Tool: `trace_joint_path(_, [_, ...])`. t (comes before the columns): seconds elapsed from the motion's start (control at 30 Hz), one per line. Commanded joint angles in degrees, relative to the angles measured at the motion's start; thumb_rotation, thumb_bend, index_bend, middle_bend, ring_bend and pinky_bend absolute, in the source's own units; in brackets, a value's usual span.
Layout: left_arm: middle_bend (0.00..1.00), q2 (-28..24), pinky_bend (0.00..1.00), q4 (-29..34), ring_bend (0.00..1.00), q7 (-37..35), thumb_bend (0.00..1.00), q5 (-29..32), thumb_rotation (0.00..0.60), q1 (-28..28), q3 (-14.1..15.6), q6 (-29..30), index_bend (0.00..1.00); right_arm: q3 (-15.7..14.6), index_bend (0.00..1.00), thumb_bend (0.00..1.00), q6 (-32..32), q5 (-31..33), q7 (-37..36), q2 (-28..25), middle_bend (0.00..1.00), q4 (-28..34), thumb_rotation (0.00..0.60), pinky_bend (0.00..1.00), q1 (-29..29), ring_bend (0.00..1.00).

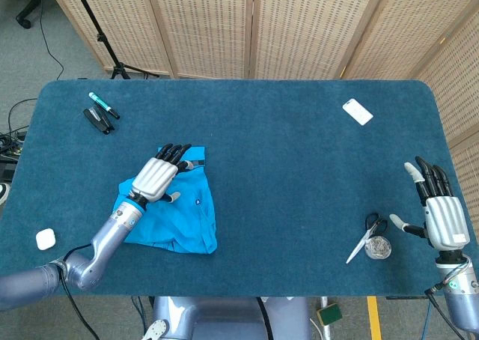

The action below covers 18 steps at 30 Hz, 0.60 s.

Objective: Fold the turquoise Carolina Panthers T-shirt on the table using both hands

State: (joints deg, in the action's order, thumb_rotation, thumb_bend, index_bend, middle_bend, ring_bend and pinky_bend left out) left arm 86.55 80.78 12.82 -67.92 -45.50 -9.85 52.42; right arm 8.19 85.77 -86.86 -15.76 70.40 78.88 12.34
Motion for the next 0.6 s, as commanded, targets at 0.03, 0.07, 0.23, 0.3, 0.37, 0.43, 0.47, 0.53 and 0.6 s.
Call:
trace_joint_path(0.03, [0.00,1.1,0.00,-1.3,0.00,1.0,0.29,2.2,0.600,-1.0,-0.9,-1.5,0.36,0.1,0.00,0.00,-0.3,0.3,0.0,0.1,0.00,-0.2,0.600,0.00,0.1,0.00])
trace_joint_path(0.07, [0.00,1.3,0.00,-1.6,0.00,1.2,0.30,2.8,0.600,-1.1,-1.1,-1.8,0.36,0.1,0.00,0.00,-0.4,0.4,-0.1,0.1,0.00,-0.3,0.600,0.00,0.2,0.00])
trace_joint_path(0.23, [0.00,2.5,0.00,-2.9,0.00,3.3,0.32,6.5,0.600,-1.8,-1.5,-2.9,0.37,0.2,0.00,0.00,-1.0,0.7,-0.1,0.3,0.00,-0.7,0.600,0.00,0.3,0.00])
trace_joint_path(0.3, [0.00,2.8,0.00,-3.1,0.00,3.8,0.32,8.3,0.600,-2.0,-1.7,-3.7,0.37,0.2,0.00,0.00,-1.1,0.8,-0.1,0.3,0.00,-0.9,0.600,0.00,0.4,0.00])
trace_joint_path(0.37, [0.00,3.1,0.00,-3.4,0.00,4.1,0.32,9.7,0.600,-2.2,-1.6,-4.5,0.37,0.2,0.00,0.00,-1.2,0.9,-0.2,0.4,0.00,-0.9,0.600,0.00,0.4,0.00])
trace_joint_path(0.43, [0.00,3.6,0.00,-4.4,0.00,4.0,0.32,11.6,0.600,-1.9,-1.1,-5.6,0.37,0.3,0.00,0.00,-1.2,1.1,-0.4,0.3,0.00,-1.0,0.600,0.00,0.3,0.00])
trace_joint_path(0.47, [0.00,3.8,0.00,-4.6,0.00,3.9,0.32,11.9,0.600,-1.9,-1.1,-5.6,0.37,0.3,0.00,0.00,-1.2,1.1,-0.4,0.3,0.00,-1.0,0.600,0.00,0.3,0.00])
trace_joint_path(0.53, [0.00,4.2,0.00,-5.2,0.00,3.6,0.32,12.3,0.600,-1.7,-0.8,-5.9,0.37,0.3,0.00,0.00,-1.3,1.1,-0.4,0.3,0.00,-1.0,0.600,0.00,0.4,0.00])
trace_joint_path(0.6, [0.00,4.6,0.00,-5.8,0.00,2.9,0.32,12.0,0.600,-1.6,-0.6,-5.9,0.38,0.3,0.00,0.00,-1.3,1.0,-0.4,0.3,0.00,-1.0,0.600,0.00,0.4,0.00])
